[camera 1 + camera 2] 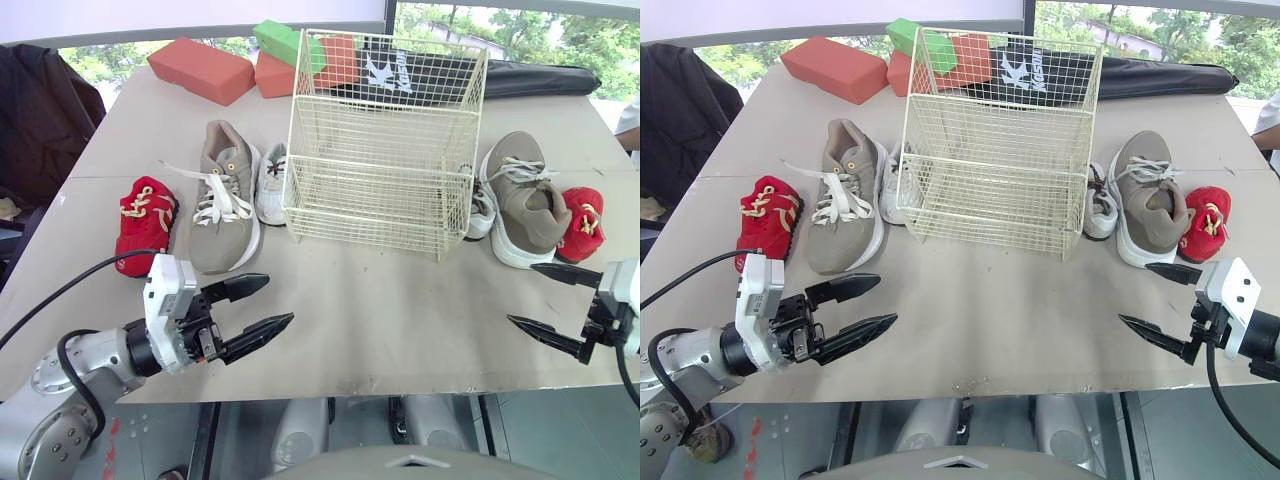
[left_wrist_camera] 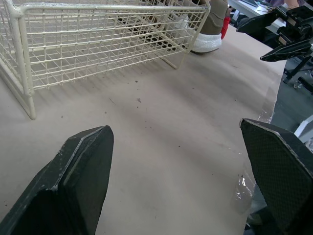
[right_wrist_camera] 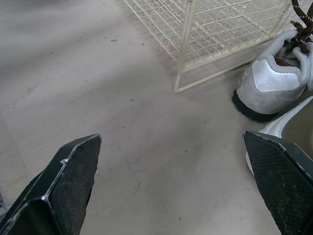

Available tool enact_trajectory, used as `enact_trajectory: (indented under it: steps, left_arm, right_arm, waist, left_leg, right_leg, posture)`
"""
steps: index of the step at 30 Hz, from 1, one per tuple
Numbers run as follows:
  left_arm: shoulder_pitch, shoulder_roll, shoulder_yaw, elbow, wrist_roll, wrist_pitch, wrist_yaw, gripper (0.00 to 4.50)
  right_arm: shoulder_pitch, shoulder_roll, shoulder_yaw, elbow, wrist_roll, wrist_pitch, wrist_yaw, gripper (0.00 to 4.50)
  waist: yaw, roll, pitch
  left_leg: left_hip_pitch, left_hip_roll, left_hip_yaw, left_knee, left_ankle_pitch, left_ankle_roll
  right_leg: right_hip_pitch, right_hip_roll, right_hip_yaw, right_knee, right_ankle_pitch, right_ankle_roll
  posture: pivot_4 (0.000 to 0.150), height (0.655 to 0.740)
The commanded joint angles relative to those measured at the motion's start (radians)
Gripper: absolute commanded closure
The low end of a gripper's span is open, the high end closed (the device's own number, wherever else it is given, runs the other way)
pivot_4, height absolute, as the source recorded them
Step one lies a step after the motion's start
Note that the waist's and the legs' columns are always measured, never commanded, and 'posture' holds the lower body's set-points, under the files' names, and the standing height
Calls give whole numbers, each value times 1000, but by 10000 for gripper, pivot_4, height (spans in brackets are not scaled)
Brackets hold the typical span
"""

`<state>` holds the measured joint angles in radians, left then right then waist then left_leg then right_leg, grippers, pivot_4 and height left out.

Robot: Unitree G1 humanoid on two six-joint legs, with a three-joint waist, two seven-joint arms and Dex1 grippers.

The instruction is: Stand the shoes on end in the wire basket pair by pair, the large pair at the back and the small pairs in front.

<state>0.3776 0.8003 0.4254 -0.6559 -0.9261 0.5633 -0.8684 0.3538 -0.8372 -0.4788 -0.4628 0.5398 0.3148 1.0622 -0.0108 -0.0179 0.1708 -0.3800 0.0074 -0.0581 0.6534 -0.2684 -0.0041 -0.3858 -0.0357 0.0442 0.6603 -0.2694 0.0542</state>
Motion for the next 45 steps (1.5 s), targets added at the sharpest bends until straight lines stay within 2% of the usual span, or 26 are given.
enact_trajectory:
  steps: [1, 7, 14, 21, 26, 30, 33, 36, 45]
  left_arm:
    - [-39, -16, 6, -17, -38, 12, 36, 418]
    - [-162, -74, -22, -8, -135, 61, 148, 418]
    - [-203, -59, -45, -23, -129, 50, 108, 418]
    - [-222, -36, -87, -43, -86, 39, 46, 418]
    - [-251, -9, -100, -44, -118, 41, -47, 418]
    - [-320, -4, -133, -62, -141, 64, -15, 418]
    - [-378, -6, -153, -80, -186, 85, 20, 418]
    - [-431, 4, -168, -88, -198, 92, 37, 418]
    - [-475, 10, -166, -116, -249, 109, 119, 418]
  right_arm:
    - [2, 13, -12, -31, 13, -11, -9, 0]
    - [-18, 41, 11, -86, 28, 17, -64, 0]
    - [-90, 71, -3, -127, 88, 85, -167, 0]
    - [-98, 82, -25, -194, -10, 144, -360, 0]
    - [-106, 114, -86, -219, 65, 242, -454, 0]
    - [-111, 144, -102, -273, 60, 347, -592, 0]
    - [-159, 181, -76, -284, 68, 417, -694, 0]
    - [-211, 183, -17, -253, -13, 475, -788, 0]
    - [-411, 234, 41, -176, 20, 602, -865, 0]
  waist:
    - [0, 0, 0]
    - [2, 0, 0]
    - [-1, 0, 0]
    - [1, 0, 0]
    - [0, 0, 0]
    - [1, 0, 0]
    - [-2, 0, 0]
    - [-4, 1, 0]
    - [-3, 1, 0]
  left_leg:
    - [0, 0, 0, 0, 0, 0]
    - [0, 0, -2, 1, 0, 0]
    - [0, 0, -2, 0, 0, 0]
    - [0, -1, -1, 0, 0, 0]
    - [0, -1, -1, 0, 0, 0]
    - [-1, -1, -1, 0, 0, 0]
    - [0, -1, -1, 0, 0, 0]
    - [0, -1, -1, 0, 0, 0]
    - [0, -2, -1, 0, 0, 0]
  right_leg:
    - [0, 0, 0, 0, 0, 0]
    - [0, 0, 0, 1, 0, 0]
    - [0, 0, 0, 1, 0, 0]
    - [0, 0, 0, 1, 0, 0]
    - [0, 0, 0, 1, 0, 0]
    - [0, 0, -1, 1, 0, 0]
    - [0, 0, -1, 1, 0, 0]
    - [0, 0, 1, 1, 0, 0]
    - [-1, 1, 0, 1, 0, 0]
  posture:
    - [1500, 7400]
    - [1500, 7400]
    - [1500, 7400]
    - [1500, 7400]
    - [1500, 7400]
    - [1500, 7400]
    - [1500, 7400]
    - [1500, 7400]
    - [1500, 7400]
